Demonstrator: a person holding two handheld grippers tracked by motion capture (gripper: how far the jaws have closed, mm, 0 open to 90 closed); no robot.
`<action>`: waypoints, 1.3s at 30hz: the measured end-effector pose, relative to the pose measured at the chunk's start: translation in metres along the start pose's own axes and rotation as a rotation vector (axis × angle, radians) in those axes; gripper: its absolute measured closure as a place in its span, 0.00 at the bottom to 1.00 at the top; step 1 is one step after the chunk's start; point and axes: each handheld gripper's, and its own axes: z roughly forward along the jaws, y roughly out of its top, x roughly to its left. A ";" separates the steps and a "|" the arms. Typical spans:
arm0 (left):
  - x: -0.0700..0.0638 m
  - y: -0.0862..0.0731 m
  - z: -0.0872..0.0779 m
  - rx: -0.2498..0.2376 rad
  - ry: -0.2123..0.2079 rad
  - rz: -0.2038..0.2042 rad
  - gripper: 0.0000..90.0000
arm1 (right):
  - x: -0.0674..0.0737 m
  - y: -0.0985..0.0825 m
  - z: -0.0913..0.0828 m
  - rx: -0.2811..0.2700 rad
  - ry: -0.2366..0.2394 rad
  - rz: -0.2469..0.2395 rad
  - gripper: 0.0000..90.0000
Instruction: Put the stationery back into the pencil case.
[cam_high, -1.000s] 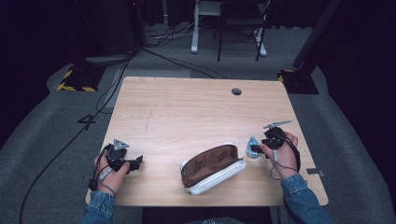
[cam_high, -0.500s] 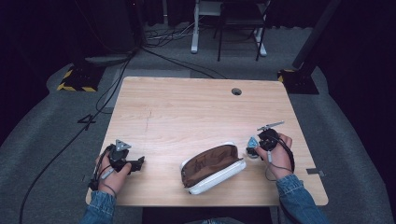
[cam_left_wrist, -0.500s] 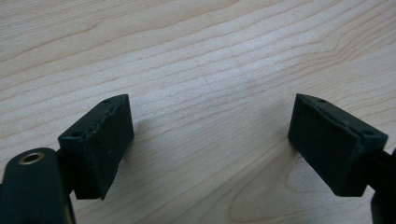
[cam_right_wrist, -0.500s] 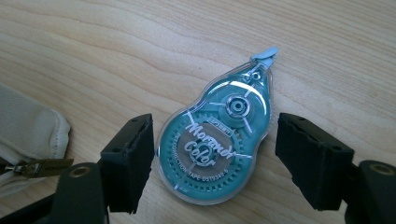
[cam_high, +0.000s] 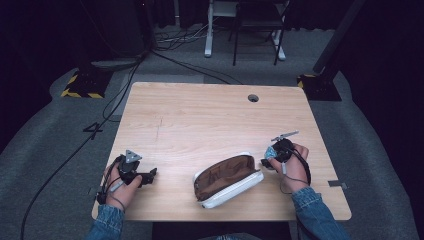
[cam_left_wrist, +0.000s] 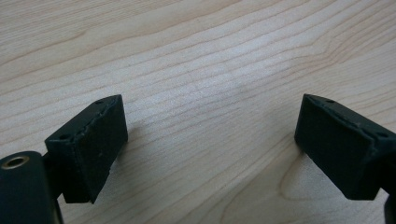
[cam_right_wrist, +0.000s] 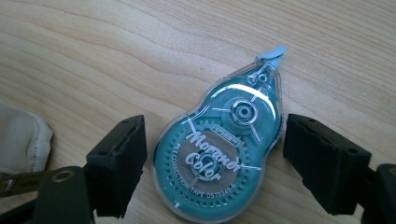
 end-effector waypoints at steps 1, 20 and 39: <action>0.000 0.000 0.000 0.000 -0.001 0.000 0.11 | 0.000 0.000 0.000 0.000 -0.005 -0.004 0.23; -0.001 0.000 0.000 -0.001 -0.008 0.007 0.11 | -0.004 -0.001 -0.002 -0.031 -0.013 -0.006 0.44; 0.000 0.000 0.000 0.001 -0.012 0.006 0.10 | -0.004 -0.001 -0.012 -0.069 -0.013 -0.013 0.44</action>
